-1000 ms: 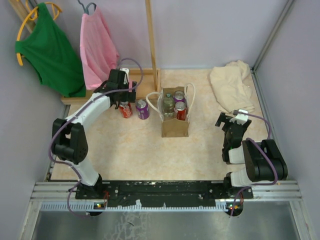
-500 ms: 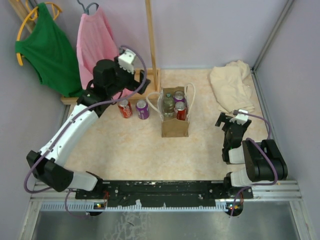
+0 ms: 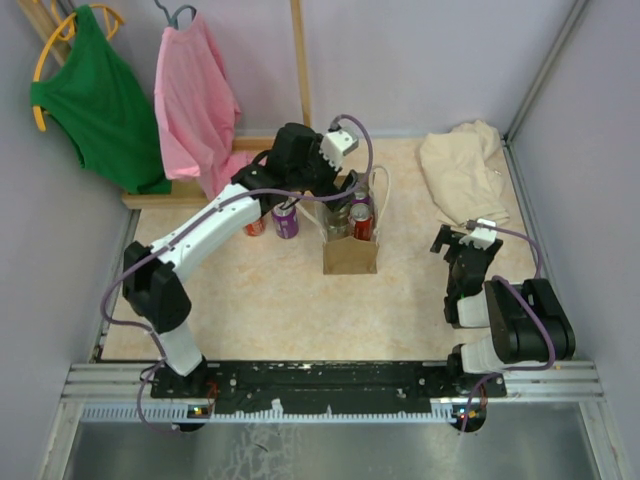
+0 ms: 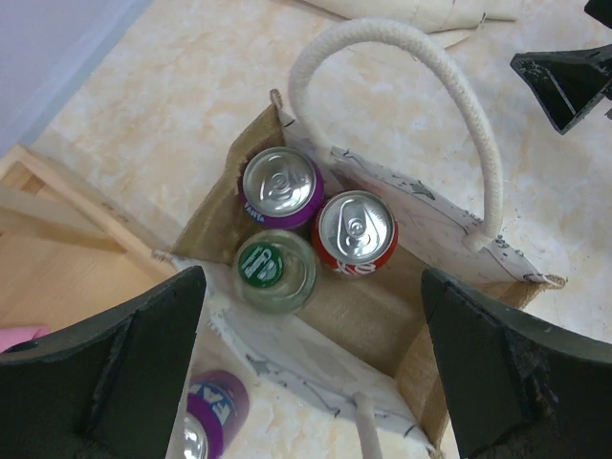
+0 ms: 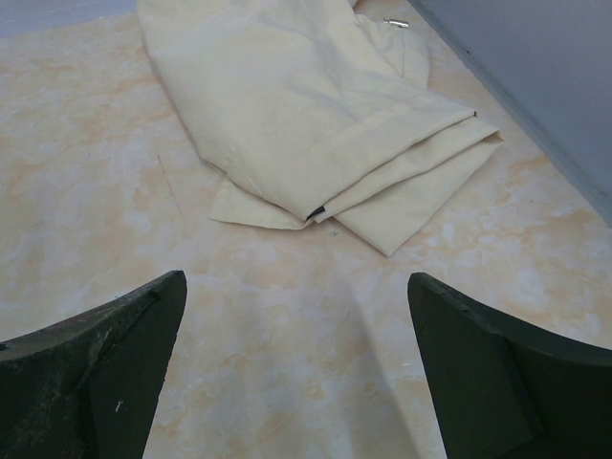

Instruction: Take the beverage out of the canvas bag

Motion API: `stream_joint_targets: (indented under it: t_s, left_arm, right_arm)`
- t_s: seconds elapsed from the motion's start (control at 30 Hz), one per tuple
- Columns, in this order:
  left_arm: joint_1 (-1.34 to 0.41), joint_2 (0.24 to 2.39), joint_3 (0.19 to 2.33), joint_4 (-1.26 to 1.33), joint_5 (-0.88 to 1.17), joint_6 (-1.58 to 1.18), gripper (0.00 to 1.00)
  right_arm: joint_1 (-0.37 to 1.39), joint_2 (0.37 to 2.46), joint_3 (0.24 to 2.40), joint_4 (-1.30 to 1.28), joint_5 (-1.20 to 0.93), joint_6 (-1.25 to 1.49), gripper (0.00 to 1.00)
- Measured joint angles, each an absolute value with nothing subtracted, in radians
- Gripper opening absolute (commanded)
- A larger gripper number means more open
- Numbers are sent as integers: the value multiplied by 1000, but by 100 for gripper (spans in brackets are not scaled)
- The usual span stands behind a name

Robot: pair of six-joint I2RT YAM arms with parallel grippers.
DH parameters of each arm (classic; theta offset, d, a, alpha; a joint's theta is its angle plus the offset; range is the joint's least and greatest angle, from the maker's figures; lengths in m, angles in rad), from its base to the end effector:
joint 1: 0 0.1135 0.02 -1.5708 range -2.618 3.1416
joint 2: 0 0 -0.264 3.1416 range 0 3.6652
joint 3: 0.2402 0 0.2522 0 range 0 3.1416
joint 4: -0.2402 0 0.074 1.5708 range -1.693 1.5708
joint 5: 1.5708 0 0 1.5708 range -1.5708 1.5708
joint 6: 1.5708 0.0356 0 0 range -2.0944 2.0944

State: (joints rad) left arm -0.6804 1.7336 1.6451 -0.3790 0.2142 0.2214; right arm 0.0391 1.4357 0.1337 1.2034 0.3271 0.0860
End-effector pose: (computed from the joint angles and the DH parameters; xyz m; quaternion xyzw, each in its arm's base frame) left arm 0.3133 -0.2633 0.3631 0.4194 0.7377 -0.2072 0.4867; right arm 0.2148 -0.0030 0.1443 0.1264 0.7284 -0.0790 0.6687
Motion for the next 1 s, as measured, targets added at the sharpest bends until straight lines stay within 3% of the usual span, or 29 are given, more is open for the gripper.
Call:
stream_joint_targets:
  t_s: [0.1, 0.27, 0.33, 0.7, 1.0]
  left_arm:
    - [-698, 1803, 1711, -416, 218, 231, 96]
    - [-725, 1917, 1842, -484, 217, 245, 81]
    - [-732, 1959, 1893, -515, 210, 249, 79]
    - [-748, 2078, 1998, -636, 160, 252, 93]
    - [-756, 2120, 2012, -643, 123, 267, 95]
  right_arm:
    - [39, 1436, 134, 1203, 327, 86, 99]
    - [39, 1436, 134, 1203, 327, 86, 99]
    - [39, 1436, 134, 1203, 327, 86, 99]
    - [39, 1436, 134, 1203, 327, 86, 99]
    - [39, 1436, 134, 1203, 327, 86, 99]
